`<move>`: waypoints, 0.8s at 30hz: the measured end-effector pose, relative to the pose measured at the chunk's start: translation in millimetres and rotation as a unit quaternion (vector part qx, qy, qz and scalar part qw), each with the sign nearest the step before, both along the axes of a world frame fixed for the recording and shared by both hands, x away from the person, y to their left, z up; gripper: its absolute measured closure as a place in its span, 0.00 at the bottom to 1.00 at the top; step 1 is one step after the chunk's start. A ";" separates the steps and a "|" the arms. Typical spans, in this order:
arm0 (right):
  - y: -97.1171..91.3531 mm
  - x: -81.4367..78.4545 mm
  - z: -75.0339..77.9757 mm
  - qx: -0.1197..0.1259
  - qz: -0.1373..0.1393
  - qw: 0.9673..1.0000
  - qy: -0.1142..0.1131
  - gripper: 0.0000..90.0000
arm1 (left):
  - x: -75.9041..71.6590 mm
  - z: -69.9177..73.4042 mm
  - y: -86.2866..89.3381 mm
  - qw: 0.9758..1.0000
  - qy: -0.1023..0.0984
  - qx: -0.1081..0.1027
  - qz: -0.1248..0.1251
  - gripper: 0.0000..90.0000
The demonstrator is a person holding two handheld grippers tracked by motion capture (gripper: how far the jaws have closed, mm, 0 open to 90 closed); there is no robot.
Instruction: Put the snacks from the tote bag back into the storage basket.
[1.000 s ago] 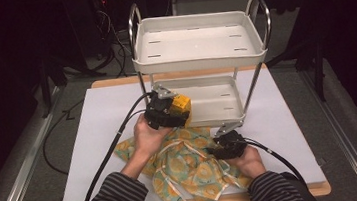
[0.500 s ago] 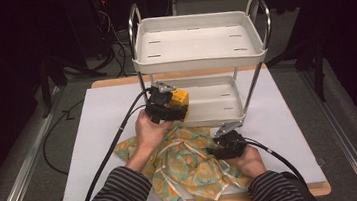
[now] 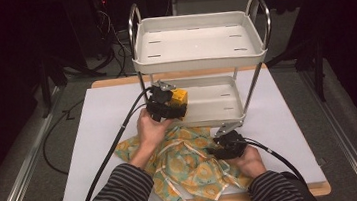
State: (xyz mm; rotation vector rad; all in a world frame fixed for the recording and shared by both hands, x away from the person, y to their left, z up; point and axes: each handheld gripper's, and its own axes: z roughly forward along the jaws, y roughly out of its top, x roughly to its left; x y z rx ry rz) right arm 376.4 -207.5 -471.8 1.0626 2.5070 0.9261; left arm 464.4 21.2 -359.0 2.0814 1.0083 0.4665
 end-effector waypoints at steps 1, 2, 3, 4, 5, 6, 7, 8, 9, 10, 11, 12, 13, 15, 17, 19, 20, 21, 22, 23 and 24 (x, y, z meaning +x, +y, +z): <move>-0.1 0.1 0.0 0.000 0.000 1.000 0.000 0.56 | 1.5 -1.0 -0.2 1.000 0.001 -0.001 0.001 0.30; 0.0 0.2 0.0 0.000 0.000 1.000 0.000 0.56 | 2.7 -2.0 -0.7 1.000 0.002 0.002 0.002 0.30; 0.0 0.2 0.1 0.000 0.000 1.000 0.000 0.56 | 3.1 -3.1 -1.2 1.000 0.005 0.001 0.004 0.30; 0.1 0.2 0.1 -0.001 0.000 1.000 0.001 0.56 | 3.9 -4.1 -1.2 1.000 0.002 0.003 0.005 0.30; 0.2 0.1 0.2 0.000 0.000 1.000 0.001 0.56 | 4.0 -5.1 -1.7 1.000 0.006 0.003 0.006 0.30; 0.3 0.0 0.2 0.000 -0.001 1.000 0.002 0.56 | 4.1 -6.2 -2.5 1.000 0.006 0.004 0.006 0.30; 0.1 0.2 0.1 0.000 0.000 1.000 0.000 0.56 | 4.5 -7.1 -3.1 1.000 0.007 0.008 0.007 0.30; 0.1 0.0 0.0 0.000 0.000 1.000 0.000 0.56 | 4.9 -8.1 -3.8 1.000 0.008 0.009 0.008 0.30; 0.1 0.0 0.0 0.000 0.000 1.000 0.000 0.56 | 4.9 -8.1 -3.8 1.000 0.008 0.009 0.008 0.30; -0.1 0.1 0.0 0.000 0.000 1.000 0.000 0.56 | 6.2 -10.3 -4.6 1.000 0.013 0.007 0.008 0.30; -0.1 0.1 0.0 0.000 0.000 1.000 0.000 0.56 | 6.2 -10.3 -4.6 1.000 0.013 0.007 0.008 0.30; 0.0 0.1 0.0 0.000 0.000 1.000 0.000 0.56 | 7.0 -12.0 -5.5 1.000 0.014 0.007 0.006 0.30; 0.0 0.1 0.0 0.000 0.000 1.000 0.000 0.56 | 7.0 -12.0 -5.5 1.000 0.014 0.007 0.006 0.30; 0.1 0.3 0.1 0.000 0.001 1.000 0.000 0.56 | 8.3 -14.2 -5.9 1.000 0.019 0.009 0.007 0.30; 0.1 0.2 0.0 0.000 0.000 1.000 0.001 0.56 | 9.9 -16.8 -6.1 1.000 0.023 0.019 0.009 0.30; 0.1 0.1 0.0 0.001 0.001 1.000 0.000 0.56 | 10.4 -17.7 -6.2 1.000 0.023 0.018 0.010 0.30; -0.1 0.2 0.0 0.001 0.001 1.000 0.000 0.56 | 11.0 -18.9 -6.0 0.999 0.030 0.021 0.008 0.30; -0.2 0.2 0.2 -0.001 0.001 1.000 0.000 0.56 | 11.3 -19.7 -6.2 0.999 0.031 0.022 0.008 0.30; 0.0 0.2 0.0 0.001 0.001 1.000 0.000 0.56 | 11.7 -20.9 -6.6 0.999 0.034 0.023 0.006 0.30; 0.1 0.1 0.1 0.001 0.000 1.000 0.001 0.56 | 12.0 -21.8 -7.0 0.999 0.034 0.024 0.008 0.30; 0.2 0.1 0.1 0.001 -0.001 1.000 0.001 0.56 | 12.0 -21.8 -7.0 0.999 0.034 0.024 0.008 0.30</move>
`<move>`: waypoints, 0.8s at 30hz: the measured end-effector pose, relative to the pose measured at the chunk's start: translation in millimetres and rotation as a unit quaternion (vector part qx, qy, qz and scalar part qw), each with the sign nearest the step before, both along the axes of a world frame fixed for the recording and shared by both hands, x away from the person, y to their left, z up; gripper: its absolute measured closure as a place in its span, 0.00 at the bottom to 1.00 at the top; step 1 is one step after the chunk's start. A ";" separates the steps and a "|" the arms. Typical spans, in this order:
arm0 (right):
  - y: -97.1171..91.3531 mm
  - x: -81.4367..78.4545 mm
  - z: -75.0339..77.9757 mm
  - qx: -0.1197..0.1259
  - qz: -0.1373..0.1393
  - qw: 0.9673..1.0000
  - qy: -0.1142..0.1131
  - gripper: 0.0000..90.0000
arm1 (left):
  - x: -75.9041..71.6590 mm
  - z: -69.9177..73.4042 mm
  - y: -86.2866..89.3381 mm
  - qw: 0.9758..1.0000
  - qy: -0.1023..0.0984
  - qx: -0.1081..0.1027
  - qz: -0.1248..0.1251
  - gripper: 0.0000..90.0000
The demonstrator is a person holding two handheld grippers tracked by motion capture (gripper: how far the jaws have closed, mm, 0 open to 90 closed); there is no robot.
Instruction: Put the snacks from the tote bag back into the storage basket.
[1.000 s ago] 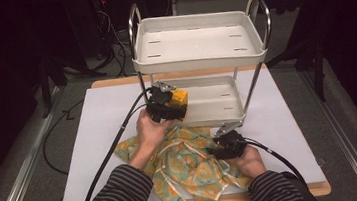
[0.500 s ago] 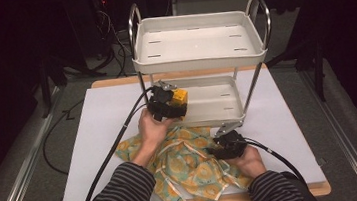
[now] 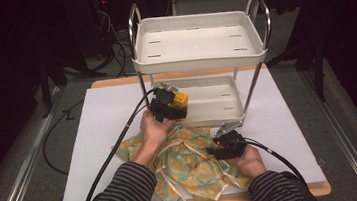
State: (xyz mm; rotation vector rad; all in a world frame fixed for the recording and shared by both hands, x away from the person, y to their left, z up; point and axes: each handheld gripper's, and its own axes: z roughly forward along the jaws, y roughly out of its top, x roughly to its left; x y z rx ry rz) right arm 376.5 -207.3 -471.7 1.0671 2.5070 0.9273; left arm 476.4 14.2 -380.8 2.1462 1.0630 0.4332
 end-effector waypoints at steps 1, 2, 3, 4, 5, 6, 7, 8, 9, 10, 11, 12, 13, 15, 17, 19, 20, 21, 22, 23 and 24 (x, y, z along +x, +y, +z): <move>0.1 -0.1 0.0 0.000 0.000 1.000 0.000 0.56 | 0.3 -1.4 -0.6 1.000 0.000 0.004 0.000 0.30; 0.0 0.0 0.0 -0.001 0.001 1.000 0.000 0.56 | 1.3 -3.6 -0.7 1.000 0.005 0.011 -0.002 0.30; -0.1 0.0 0.0 -0.001 0.001 1.000 -0.001 0.56 | 1.3 -4.3 -0.8 1.000 0.004 0.012 -0.005 0.30; -0.2 0.1 -0.1 -0.001 0.002 1.000 -0.001 0.56 | 1.1 -4.0 -1.0 1.000 0.002 0.013 -0.007 0.30; -0.3 0.0 -0.1 -0.001 0.001 1.000 -0.002 0.56 | 1.4 -3.9 -0.9 1.000 0.003 0.012 -0.006 0.30; -0.3 0.0 0.0 -0.001 0.001 1.000 -0.001 0.56 | 1.6 -3.9 -0.8 1.000 0.004 0.012 -0.006 0.29; -0.3 0.1 -0.2 0.000 0.001 1.000 -0.002 0.56 | 1.6 -4.2 -0.6 1.000 0.004 0.012 -0.008 0.29; -0.3 0.1 -0.1 0.000 0.001 1.000 -0.001 0.56 | 1.6 -4.2 -0.6 1.000 0.004 0.012 -0.008 0.29; -0.2 0.0 0.0 -0.001 0.001 1.000 -0.001 0.56 | 1.7 -6.1 -0.8 1.000 0.010 0.018 -0.013 0.28; -0.2 0.0 0.0 -0.001 0.001 1.000 -0.001 0.56 | 1.7 -6.1 -0.8 1.000 0.010 0.018 -0.013 0.27; -0.1 0.1 -0.1 0.000 0.001 1.000 -0.001 0.56 | 1.4 -7.4 -1.0 1.000 0.012 0.022 -0.015 0.27; 0.2 -0.2 0.0 -0.001 0.000 1.000 0.000 0.56 | 0.4 -8.0 -1.5 0.999 0.009 0.029 -0.015 0.26; 0.1 -0.2 0.0 0.000 -0.001 1.000 0.000 0.56 | -0.3 -7.9 -2.0 0.999 0.007 0.033 -0.016 0.26; -0.1 -0.3 -0.1 0.000 0.000 1.000 -0.001 0.56 | -1.1 -7.7 -2.8 0.999 0.003 0.032 -0.018 0.26; -0.2 -0.2 -0.1 0.001 0.000 1.000 -0.001 0.56 | -1.1 -7.4 -2.6 0.999 0.003 0.031 -0.017 0.25; -0.5 0.3 -0.2 0.000 0.002 1.000 -0.002 0.55 | -1.7 -7.2 -2.3 0.999 0.002 0.033 -0.019 0.23; -0.3 0.2 -0.2 0.001 0.001 1.000 0.000 0.55 | -2.0 -6.9 -1.9 0.999 0.002 0.033 -0.021 0.22; -0.3 0.3 -0.1 0.001 0.001 1.000 0.000 0.55 | -2.6 -5.9 -1.2 0.999 0.001 0.034 -0.023 0.22; -0.2 0.2 -0.2 0.001 0.001 1.000 0.000 0.55 | -3.1 -5.4 -1.0 0.999 -0.001 0.034 -0.024 0.22; -0.2 0.2 -0.2 0.001 0.001 1.000 0.000 0.55 | -3.8 -4.4 -0.9 0.999 -0.005 0.037 -0.026 0.23; -0.4 0.3 -0.2 0.000 0.002 1.000 -0.002 0.55 | -5.5 -3.5 -1.3 0.999 -0.009 0.043 -0.032 0.23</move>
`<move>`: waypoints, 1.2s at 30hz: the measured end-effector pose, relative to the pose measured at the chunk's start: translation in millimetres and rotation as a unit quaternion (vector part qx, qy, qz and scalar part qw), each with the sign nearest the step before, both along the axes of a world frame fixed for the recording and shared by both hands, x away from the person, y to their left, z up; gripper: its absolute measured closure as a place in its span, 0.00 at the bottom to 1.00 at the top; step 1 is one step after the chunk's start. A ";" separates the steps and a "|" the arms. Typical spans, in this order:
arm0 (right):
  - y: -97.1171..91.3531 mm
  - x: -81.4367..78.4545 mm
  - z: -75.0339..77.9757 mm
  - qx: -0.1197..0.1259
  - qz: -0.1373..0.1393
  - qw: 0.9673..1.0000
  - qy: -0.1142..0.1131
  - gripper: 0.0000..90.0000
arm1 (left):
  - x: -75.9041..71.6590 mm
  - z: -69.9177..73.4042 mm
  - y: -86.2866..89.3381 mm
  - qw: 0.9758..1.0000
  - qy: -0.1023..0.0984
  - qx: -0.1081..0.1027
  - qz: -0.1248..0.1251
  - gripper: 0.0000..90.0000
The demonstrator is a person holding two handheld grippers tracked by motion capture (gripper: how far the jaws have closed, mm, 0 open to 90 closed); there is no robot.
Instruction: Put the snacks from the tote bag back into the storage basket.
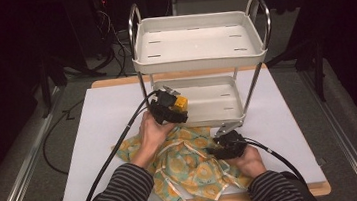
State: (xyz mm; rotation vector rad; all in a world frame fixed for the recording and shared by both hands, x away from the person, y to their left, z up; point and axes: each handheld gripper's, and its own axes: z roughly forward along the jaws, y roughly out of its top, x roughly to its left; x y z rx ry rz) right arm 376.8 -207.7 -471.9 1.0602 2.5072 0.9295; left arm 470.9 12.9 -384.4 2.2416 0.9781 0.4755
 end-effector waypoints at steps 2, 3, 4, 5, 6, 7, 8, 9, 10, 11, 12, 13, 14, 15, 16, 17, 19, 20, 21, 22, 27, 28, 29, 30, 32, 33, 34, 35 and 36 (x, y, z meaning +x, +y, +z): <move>0.0 -0.4 0.3 -0.001 -0.001 1.000 0.001 0.55 | -2.7 1.4 -0.8 1.000 -0.006 0.006 -0.005 0.20; 0.0 -0.5 0.3 -0.001 -0.002 1.000 0.001 0.55 | -3.6 1.4 -1.0 1.000 -0.007 0.009 -0.006 0.20; -0.1 -0.3 0.2 -0.002 -0.001 1.000 0.000 0.55 | -4.5 0.9 -1.4 1.000 -0.008 0.011 -0.007 0.20; -0.1 -0.1 0.1 0.000 0.000 1.000 0.000 0.55 | -5.4 0.9 -1.7 1.000 -0.009 0.016 -0.009 0.20; -0.1 0.1 -0.1 0.001 0.000 1.000 0.000 0.55 | -6.1 0.8 -2.0 1.000 -0.011 0.019 -0.010 0.20; 0.1 -0.1 0.0 0.001 -0.001 1.000 0.001 0.55 | -6.4 1.0 -2.1 1.000 -0.012 0.021 -0.012 0.19; 0.1 -0.1 0.0 0.001 -0.001 1.000 0.001 0.55 | -6.4 1.0 -2.1 1.000 -0.012 0.021 -0.012 0.19; -0.1 0.1 0.0 0.000 0.000 1.000 0.000 0.55 | -6.7 1.3 -2.0 1.000 -0.013 0.021 -0.012 0.19; -0.1 0.1 -0.1 0.000 0.000 1.000 0.000 0.55 | -7.4 1.6 -2.3 1.000 -0.017 0.021 -0.013 0.19; -0.2 0.0 0.0 0.000 0.000 1.000 0.000 0.55 | -7.8 2.1 -2.2 1.000 -0.019 0.022 -0.013 0.19; -0.2 0.0 0.0 0.000 0.000 1.000 0.000 0.55 | -8.4 3.2 -2.1 0.999 -0.019 0.023 -0.013 0.19; -0.2 0.1 0.0 -0.001 0.001 1.000 0.000 0.55 | -8.6 3.7 -1.9 0.999 -0.020 0.023 -0.014 0.19; -0.3 0.1 0.0 0.000 0.001 1.000 0.000 0.55 | -8.8 4.0 -1.7 0.999 -0.020 0.021 -0.015 0.19; 0.0 0.0 -0.1 0.001 0.000 1.000 0.001 0.55 | -8.8 4.0 -1.7 0.999 -0.020 0.021 -0.015 0.19; 0.0 0.1 -0.1 0.001 0.000 1.000 0.001 0.55 | -9.3 5.0 -1.2 0.999 -0.019 0.024 -0.018 0.19; 0.0 0.1 -0.1 0.001 0.000 1.000 0.001 0.55 | -9.5 5.5 -0.8 0.999 -0.018 0.022 -0.019 0.19; 0.1 -0.1 -0.1 0.000 -0.001 1.000 0.000 0.55 | -9.8 5.7 -1.0 0.999 -0.015 0.018 -0.023 0.18; 0.0 0.1 -0.1 0.000 0.000 1.000 -0.001 0.55 | -10.2 5.7 -1.4 0.999 -0.014 0.019 -0.025 0.16; -0.2 0.0 0.0 -0.001 0.000 1.000 0.000 0.55 | -10.4 5.2 -1.8 0.999 -0.011 0.018 -0.027 0.15; -0.1 -0.1 -0.1 -0.001 0.000 1.000 0.000 0.55 | -10.2 4.5 -1.9 0.999 -0.009 0.019 -0.029 0.14; 0.2 0.0 -0.1 0.000 -0.001 1.000 0.001 0.55 | -12.8 6.2 -1.0 0.999 -0.010 0.026 -0.030 0.15; 0.3 -0.1 0.0 0.000 -0.001 1.000 0.001 0.55 | -13.4 6.9 -0.9 0.999 -0.012 0.025 -0.031 0.15; 0.3 -0.1 0.0 0.000 -0.001 1.000 0.001 0.55 | -13.9 7.5 -0.9 0.999 -0.011 0.025 -0.032 0.15; 0.3 -0.2 -0.1 0.000 -0.001 1.000 0.001 0.55 | -14.4 7.7 -0.9 0.999 -0.010 0.025 -0.033 0.15; 0.1 0.0 -0.1 -0.001 0.000 1.000 -0.001 0.55 | -15.2 8.1 -1.3 0.999 -0.009 0.027 -0.036 0.14; 0.1 0.0 -0.1 0.000 0.000 1.000 -0.001 0.55 | -15.2 8.1 -1.3 0.999 -0.009 0.027 -0.036 0.14; 0.2 -0.2 -0.1 0.000 -0.001 1.000 0.001 0.55 | -16.7 8.0 -1.9 0.999 -0.008 0.027 -0.038 0.14; 0.2 -0.1 -0.1 0.000 -0.001 1.000 0.001 0.55 | -17.2 7.8 -2.0 0.999 -0.009 0.027 -0.039 0.14; 0.2 -0.1 -0.1 0.000 -0.001 1.000 0.001 0.55 | -17.2 7.8 -2.0 0.999 -0.009 0.027 -0.039 0.14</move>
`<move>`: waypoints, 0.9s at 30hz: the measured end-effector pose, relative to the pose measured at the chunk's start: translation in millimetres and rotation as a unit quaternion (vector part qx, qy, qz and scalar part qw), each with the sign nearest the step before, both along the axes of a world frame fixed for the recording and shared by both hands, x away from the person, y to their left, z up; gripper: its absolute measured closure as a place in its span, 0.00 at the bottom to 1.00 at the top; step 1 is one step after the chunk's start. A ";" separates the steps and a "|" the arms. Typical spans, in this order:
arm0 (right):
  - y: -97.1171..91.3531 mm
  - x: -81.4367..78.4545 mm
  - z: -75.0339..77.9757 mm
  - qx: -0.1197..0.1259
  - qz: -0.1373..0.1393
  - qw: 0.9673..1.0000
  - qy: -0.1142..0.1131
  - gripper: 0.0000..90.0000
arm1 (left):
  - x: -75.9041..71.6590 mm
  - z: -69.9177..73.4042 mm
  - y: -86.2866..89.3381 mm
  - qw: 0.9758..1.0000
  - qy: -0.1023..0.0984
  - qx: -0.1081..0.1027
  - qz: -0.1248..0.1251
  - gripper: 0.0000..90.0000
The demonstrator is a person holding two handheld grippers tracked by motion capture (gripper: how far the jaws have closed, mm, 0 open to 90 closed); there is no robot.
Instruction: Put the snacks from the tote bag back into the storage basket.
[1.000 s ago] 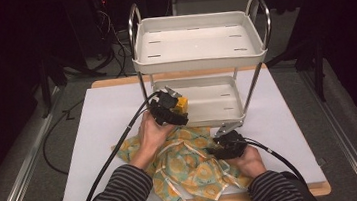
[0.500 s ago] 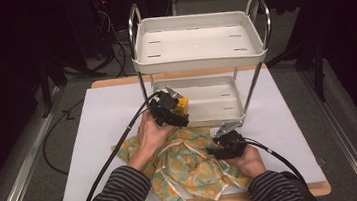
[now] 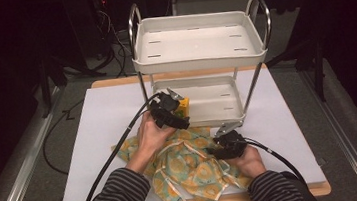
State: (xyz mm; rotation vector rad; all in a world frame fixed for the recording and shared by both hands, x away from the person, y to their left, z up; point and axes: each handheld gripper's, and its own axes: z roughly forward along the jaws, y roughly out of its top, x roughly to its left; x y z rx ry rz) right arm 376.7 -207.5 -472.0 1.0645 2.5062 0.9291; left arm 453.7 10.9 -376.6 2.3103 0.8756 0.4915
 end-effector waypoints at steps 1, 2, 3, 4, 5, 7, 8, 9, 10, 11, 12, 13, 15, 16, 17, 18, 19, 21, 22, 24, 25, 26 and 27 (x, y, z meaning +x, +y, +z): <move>0.1 0.0 0.1 0.000 0.000 1.000 0.000 0.55 | -0.9 0.0 0.1 1.000 0.000 0.003 -0.002 0.14; 0.2 0.0 0.1 0.000 0.000 1.000 0.000 0.55 | -1.2 0.3 0.2 1.000 0.001 0.003 -0.002 0.14; 0.1 0.0 0.0 0.000 0.000 1.000 0.000 0.55 | -1.6 0.7 0.5 1.000 0.001 0.003 -0.001 0.14; 0.0 0.0 0.0 0.000 0.000 1.000 0.000 0.55 | -2.2 1.4 0.7 1.000 0.000 0.004 -0.002 0.14; -0.1 0.1 0.0 -0.001 0.001 1.000 -0.001 0.55 | -2.9 2.0 0.9 1.000 -0.001 0.006 -0.001 0.15; -0.1 0.1 0.0 0.000 0.001 1.000 -0.001 0.55 | -4.0 3.7 1.8 1.000 -0.003 0.008 0.001 0.16; 0.0 0.0 0.0 0.000 0.000 1.000 0.000 0.55 | -4.5 4.4 2.2 1.000 -0.004 0.008 0.002 0.16; 0.0 0.0 0.0 0.000 0.000 1.000 0.000 0.55 | -5.3 5.3 2.9 1.000 -0.008 0.006 0.002 0.17; 0.1 0.0 0.0 0.000 0.000 1.000 0.000 0.55 | -6.3 6.8 3.6 1.000 -0.009 0.006 0.004 0.17; 0.1 0.0 0.0 0.000 0.000 1.000 0.000 0.55 | -7.2 8.5 4.4 1.000 -0.009 0.005 0.005 0.18; 0.3 -0.1 0.1 0.000 -0.001 1.000 0.000 0.55 | -7.8 9.1 4.6 1.000 -0.009 0.003 0.005 0.18; 0.2 -0.1 0.0 0.000 -0.001 1.000 0.000 0.55 | -9.1 9.9 4.9 1.000 -0.011 0.004 0.004 0.18; -0.1 0.1 -0.1 0.000 0.001 1.000 -0.001 0.55 | -12.0 10.3 4.7 1.000 -0.015 0.006 0.003 0.18; -0.2 0.0 0.1 -0.001 0.001 1.000 -0.001 0.55 | -13.2 10.3 5.1 1.000 -0.015 0.007 0.001 0.18; -0.2 0.0 0.0 -0.001 0.001 1.000 -0.001 0.55 | -14.6 10.4 6.1 1.000 -0.014 0.006 0.000 0.18; -0.1 0.0 0.0 0.000 0.000 1.000 0.000 0.55 | -15.6 10.5 6.8 1.000 -0.014 0.006 -0.001 0.18; -0.1 0.1 -0.1 0.001 0.000 1.000 0.000 0.55 | -16.7 10.5 7.9 1.000 -0.016 0.005 -0.001 0.18; 0.0 0.1 0.0 0.000 0.000 1.000 0.000 0.55 | -18.5 11.1 10.4 1.000 -0.017 0.005 -0.002 0.18; 0.1 0.1 0.0 0.000 0.000 1.000 0.000 0.55 | -19.5 11.6 11.9 1.000 -0.018 0.002 -0.002 0.18; 0.0 0.0 0.0 0.000 0.000 1.000 0.000 0.55 | -21.5 13.0 15.2 1.000 -0.021 -0.004 -0.003 0.18; -0.2 0.2 -0.1 0.000 0.001 1.000 -0.001 0.55 | -22.6 14.1 17.0 1.000 -0.022 -0.003 -0.003 0.18; -0.2 0.1 0.0 -0.001 0.001 1.000 -0.001 0.55 | -23.6 14.8 18.9 1.000 -0.021 -0.008 -0.004 0.18; -0.1 0.0 0.0 0.000 0.000 1.000 0.000 0.55 | -24.7 15.4 21.2 1.000 -0.018 -0.014 -0.005 0.18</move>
